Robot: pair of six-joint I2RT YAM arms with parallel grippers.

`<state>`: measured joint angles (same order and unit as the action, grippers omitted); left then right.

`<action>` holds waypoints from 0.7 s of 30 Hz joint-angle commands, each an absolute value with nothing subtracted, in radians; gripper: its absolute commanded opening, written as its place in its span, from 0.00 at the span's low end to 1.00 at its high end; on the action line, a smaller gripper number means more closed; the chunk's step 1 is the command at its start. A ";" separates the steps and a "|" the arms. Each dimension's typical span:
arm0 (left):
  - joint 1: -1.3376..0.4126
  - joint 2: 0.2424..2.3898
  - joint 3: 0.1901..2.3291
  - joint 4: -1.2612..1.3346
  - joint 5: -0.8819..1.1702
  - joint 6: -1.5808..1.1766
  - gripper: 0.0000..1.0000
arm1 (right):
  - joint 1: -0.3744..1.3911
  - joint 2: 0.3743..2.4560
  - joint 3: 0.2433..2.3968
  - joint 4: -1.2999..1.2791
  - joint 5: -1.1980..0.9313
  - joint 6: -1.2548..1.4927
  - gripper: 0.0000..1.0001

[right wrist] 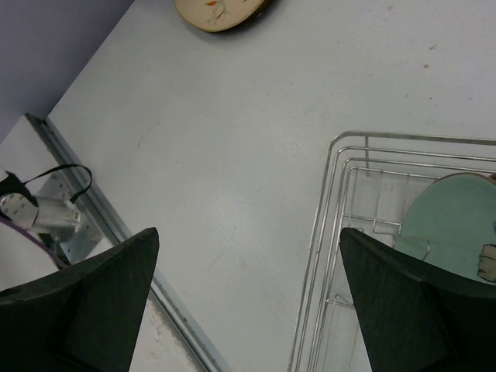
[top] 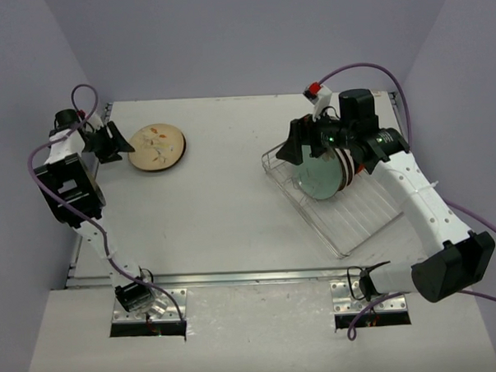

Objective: Unload the plates from the dish rack

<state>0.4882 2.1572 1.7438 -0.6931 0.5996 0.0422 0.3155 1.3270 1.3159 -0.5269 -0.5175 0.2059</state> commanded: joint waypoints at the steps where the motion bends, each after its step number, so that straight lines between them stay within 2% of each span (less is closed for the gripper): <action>1: 0.451 1.916 1.646 -0.581 0.297 0.151 0.57 | 0.313 1.330 1.364 -0.510 -0.288 0.142 0.97; 4: 0.388 1.763 1.526 -0.471 0.151 0.197 0.58 | 0.311 1.343 1.375 -0.542 -0.128 0.072 0.93; 8: 0.262 1.561 1.397 -0.429 0.140 0.255 0.58 | 0.312 1.384 1.356 -0.608 0.024 -0.047 0.80; 12: 0.061 1.394 1.293 -0.418 0.082 0.270 0.58 | 0.313 1.386 1.289 -0.611 0.127 -0.095 0.70; 17: -0.170 1.294 1.257 -0.440 -0.032 0.252 0.59 | 0.313 1.368 1.224 -0.593 0.156 -0.118 0.62; 21: -0.227 1.277 1.243 -0.446 -0.077 0.250 0.59 | 0.315 1.345 1.184 -0.580 0.143 -0.112 0.59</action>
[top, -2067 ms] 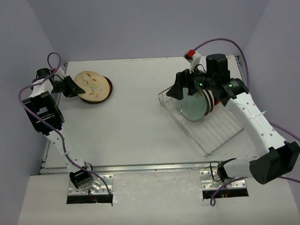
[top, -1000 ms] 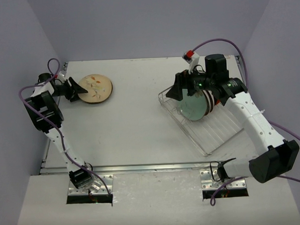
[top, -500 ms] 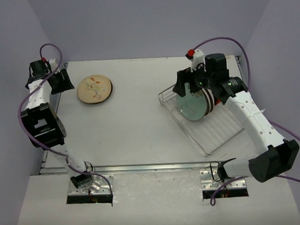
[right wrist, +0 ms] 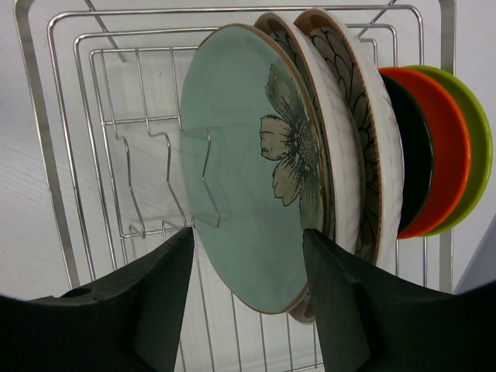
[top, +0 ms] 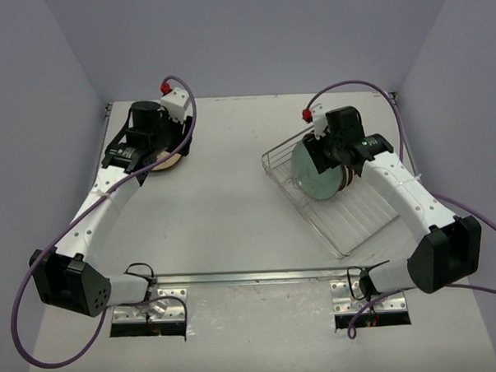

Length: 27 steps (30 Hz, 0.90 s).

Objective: Unload the plates from the dish rack

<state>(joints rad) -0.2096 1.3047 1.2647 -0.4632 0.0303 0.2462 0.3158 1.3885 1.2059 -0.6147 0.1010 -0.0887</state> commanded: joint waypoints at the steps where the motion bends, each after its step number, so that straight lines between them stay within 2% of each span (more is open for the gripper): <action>1: -0.232 1.275 1.242 -0.446 -0.080 0.250 0.59 | 0.318 1.339 1.182 -0.579 0.144 -0.112 0.59; 4: -0.244 1.270 1.230 -0.443 -0.091 0.247 0.59 | 0.361 1.297 1.098 -0.525 0.206 -0.134 0.61; 7: -0.248 1.263 1.216 -0.432 -0.105 0.241 0.59 | 0.459 1.233 0.969 -0.413 0.381 -0.180 0.66; 12: -0.250 1.257 1.213 -0.425 -0.116 0.241 0.59 | 0.492 1.191 0.879 -0.370 0.464 -0.173 0.69; 20: -0.252 1.252 1.218 -0.425 -0.121 0.239 0.59 | 0.506 1.149 0.806 -0.370 0.511 -0.138 0.67; 27: -0.256 1.255 1.227 -0.428 -0.132 0.244 0.59 | 0.506 1.130 0.825 -0.433 0.495 -0.085 0.67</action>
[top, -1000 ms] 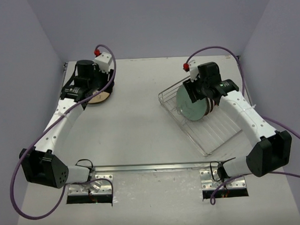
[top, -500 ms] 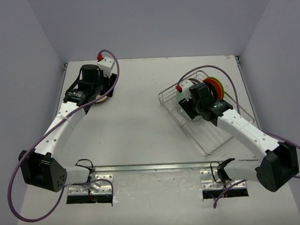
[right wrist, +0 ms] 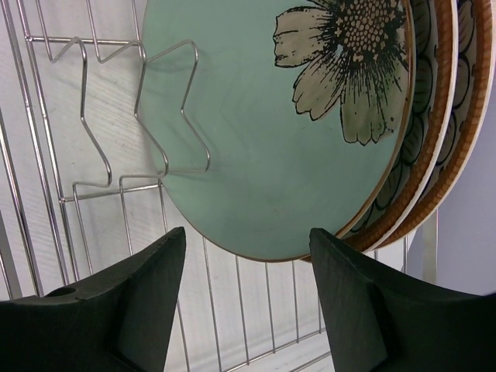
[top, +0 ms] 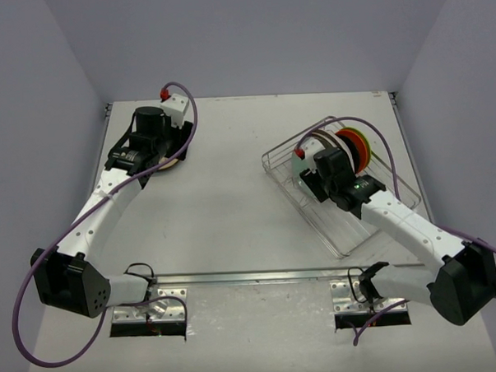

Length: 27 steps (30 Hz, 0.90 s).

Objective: Unload the plates from the dish rack

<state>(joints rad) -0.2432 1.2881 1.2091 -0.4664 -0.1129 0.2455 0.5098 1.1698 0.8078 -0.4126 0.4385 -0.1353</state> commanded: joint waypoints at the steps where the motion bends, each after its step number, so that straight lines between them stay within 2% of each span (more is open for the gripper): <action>1: -0.257 1.254 1.229 -0.429 -0.134 0.245 0.59 | 0.505 1.124 0.827 -0.442 0.489 -0.078 0.67; 12: -0.261 1.267 1.246 -0.434 -0.137 0.243 0.60 | 0.480 1.086 0.788 -0.438 0.459 -0.054 0.67; 27: -0.265 1.257 1.254 -0.442 -0.146 0.252 0.60 | 0.477 1.215 0.820 -0.367 0.448 -0.037 0.69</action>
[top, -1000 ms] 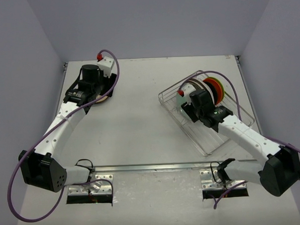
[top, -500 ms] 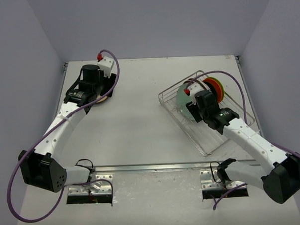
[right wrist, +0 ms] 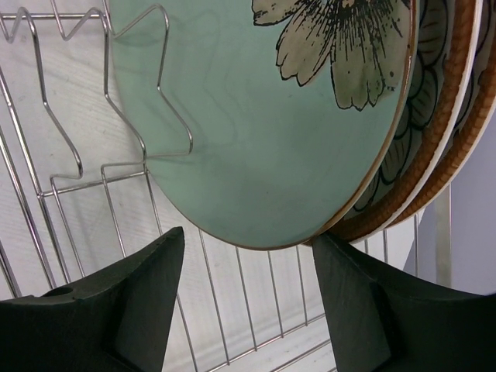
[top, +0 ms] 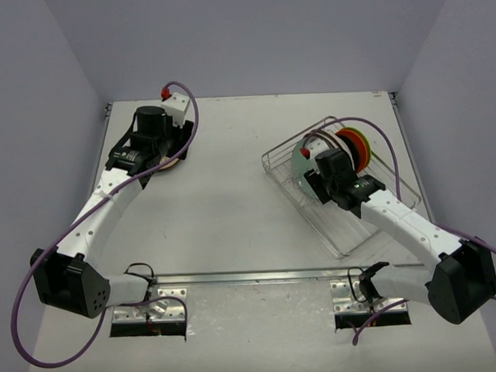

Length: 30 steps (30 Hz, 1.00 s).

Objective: Unload the plates from the dish rack

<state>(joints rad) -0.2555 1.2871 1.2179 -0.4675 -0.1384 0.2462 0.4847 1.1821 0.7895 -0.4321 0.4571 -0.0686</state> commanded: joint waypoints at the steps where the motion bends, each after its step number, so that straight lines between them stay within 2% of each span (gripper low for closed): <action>1: -0.265 1.258 1.253 -0.443 -0.144 0.253 0.60 | 0.473 1.227 0.826 -0.368 0.439 -0.026 0.69; 13: -0.265 1.261 1.253 -0.433 -0.137 0.249 0.60 | 0.328 1.186 0.879 -0.313 0.284 0.074 0.68; 22: -0.265 1.287 1.271 -0.433 -0.123 0.235 0.60 | 0.327 1.135 0.773 -0.154 0.304 0.037 0.63; 30: -0.265 1.299 1.284 -0.437 -0.117 0.232 0.60 | 0.327 1.177 0.722 -0.076 0.195 0.008 0.59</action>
<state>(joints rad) -0.2558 1.2977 1.2388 -0.4653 -0.1297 0.2447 0.3349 1.1465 0.7280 -0.1598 0.2689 0.0230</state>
